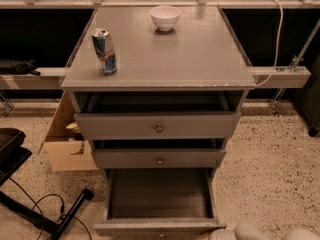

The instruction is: Close bottom drawer

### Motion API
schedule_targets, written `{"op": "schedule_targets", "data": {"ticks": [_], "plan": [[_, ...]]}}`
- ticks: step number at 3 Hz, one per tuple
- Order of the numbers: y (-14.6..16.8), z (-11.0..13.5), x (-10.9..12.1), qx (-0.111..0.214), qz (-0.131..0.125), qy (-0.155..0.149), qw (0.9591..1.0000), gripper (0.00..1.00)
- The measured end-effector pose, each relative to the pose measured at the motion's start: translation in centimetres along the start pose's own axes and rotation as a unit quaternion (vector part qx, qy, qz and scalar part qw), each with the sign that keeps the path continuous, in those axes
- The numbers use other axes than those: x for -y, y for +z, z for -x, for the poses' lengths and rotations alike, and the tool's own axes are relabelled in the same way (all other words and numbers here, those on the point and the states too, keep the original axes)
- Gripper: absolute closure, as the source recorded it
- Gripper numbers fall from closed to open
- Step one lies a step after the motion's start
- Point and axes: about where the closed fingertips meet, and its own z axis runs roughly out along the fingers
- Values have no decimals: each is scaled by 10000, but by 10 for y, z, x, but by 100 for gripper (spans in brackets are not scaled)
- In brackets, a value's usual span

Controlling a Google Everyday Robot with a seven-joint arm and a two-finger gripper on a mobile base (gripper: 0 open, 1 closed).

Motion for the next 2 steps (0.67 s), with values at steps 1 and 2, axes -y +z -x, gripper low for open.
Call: {"op": "schedule_targets", "data": {"ticks": [1,2], "plan": [[6,22,16,157,-47,-92,9998,100],[6,43,23,205,-87,-212,9995,100]]}}
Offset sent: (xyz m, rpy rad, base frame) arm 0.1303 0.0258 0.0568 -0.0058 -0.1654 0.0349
